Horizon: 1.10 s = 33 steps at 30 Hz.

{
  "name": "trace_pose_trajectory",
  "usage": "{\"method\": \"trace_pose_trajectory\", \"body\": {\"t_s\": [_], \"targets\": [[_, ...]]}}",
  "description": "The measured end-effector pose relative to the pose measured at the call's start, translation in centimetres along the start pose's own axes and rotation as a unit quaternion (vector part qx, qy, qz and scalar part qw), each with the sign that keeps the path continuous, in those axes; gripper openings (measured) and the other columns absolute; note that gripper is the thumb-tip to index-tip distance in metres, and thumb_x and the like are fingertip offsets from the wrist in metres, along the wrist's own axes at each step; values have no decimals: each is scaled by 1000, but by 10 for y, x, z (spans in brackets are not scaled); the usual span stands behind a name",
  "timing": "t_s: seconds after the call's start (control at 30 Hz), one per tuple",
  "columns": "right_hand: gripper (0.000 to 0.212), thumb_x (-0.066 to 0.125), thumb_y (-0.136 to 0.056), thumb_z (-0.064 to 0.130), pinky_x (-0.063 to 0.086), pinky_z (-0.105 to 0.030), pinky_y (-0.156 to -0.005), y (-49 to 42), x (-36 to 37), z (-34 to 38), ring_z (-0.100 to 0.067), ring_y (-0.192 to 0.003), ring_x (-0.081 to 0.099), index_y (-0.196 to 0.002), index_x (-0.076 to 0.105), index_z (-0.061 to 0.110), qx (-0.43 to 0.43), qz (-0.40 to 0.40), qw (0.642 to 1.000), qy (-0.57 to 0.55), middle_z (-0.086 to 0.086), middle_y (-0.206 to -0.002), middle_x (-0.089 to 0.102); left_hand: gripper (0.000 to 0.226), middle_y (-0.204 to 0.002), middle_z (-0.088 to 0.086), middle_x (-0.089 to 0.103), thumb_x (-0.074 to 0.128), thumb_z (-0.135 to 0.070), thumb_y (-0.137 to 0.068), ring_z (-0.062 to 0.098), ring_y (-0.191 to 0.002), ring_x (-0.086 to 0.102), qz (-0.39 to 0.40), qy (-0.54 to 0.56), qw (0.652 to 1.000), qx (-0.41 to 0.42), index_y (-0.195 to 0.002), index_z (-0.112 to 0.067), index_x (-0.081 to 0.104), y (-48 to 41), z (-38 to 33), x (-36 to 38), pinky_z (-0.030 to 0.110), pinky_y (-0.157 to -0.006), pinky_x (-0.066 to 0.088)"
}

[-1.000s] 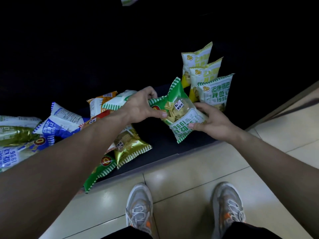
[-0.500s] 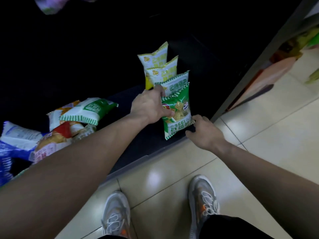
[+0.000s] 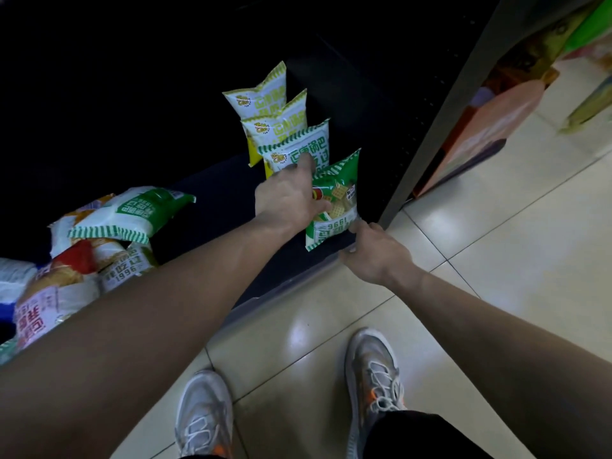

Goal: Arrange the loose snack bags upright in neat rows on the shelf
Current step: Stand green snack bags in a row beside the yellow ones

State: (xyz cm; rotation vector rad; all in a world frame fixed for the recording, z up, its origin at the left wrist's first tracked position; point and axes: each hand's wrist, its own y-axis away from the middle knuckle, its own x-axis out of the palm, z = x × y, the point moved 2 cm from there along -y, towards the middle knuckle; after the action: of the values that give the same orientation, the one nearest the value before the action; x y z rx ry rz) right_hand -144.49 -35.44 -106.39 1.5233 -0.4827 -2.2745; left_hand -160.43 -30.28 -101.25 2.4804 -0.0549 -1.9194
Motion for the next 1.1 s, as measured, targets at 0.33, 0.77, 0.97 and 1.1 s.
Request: {"method": "trace_pose_trajectory", "body": {"t_s": [0.33, 0.77, 0.97, 1.1], "targets": [[45, 56, -88, 44, 50, -43, -87, 9, -4, 19, -32, -111, 57, -126, 51, 19, -8, 2, 1000, 14, -8, -122, 50, 53, -125, 1, 59, 74, -46, -82, 23, -112, 57, 12, 65, 998, -1, -125, -26, 50, 1, 21, -8, 38, -81, 51], [89, 70, -89, 37, 44, -50, -101, -13, 3, 9, -43, -127, 47, -153, 13, 12, 24, -67, 994, -82, -19, -145, 36, 37, -100, -6, 57, 80, -30, -79, 13, -92, 56, 88, 158, 983, 28, -111, -22, 64, 5, 42, -7, 20, -72, 41], [113, 83, -73, 43, 37, -48, -109, -18, 4, 11, -37, -136, 33, -157, 11, 21, -39, -64, 996, -39, -6, -154, 31, 34, -88, -12, 55, 86, -24, -72, 4, -76, 53, 164, 191, 967, 44, -93, -24, 59, 19, 58, -10, 10, -60, 39], [105, 85, -61, 53, 42, -41, -98, -8, 1, 19, -30, -124, 37, -147, 30, 27, -82, -100, 990, 50, -4, -138, 38, 51, -101, -7, 59, 89, -29, -66, 11, -85, 59, 194, 186, 963, 15, -104, -26, 55, 27, 69, -13, 20, -69, 48]]}}
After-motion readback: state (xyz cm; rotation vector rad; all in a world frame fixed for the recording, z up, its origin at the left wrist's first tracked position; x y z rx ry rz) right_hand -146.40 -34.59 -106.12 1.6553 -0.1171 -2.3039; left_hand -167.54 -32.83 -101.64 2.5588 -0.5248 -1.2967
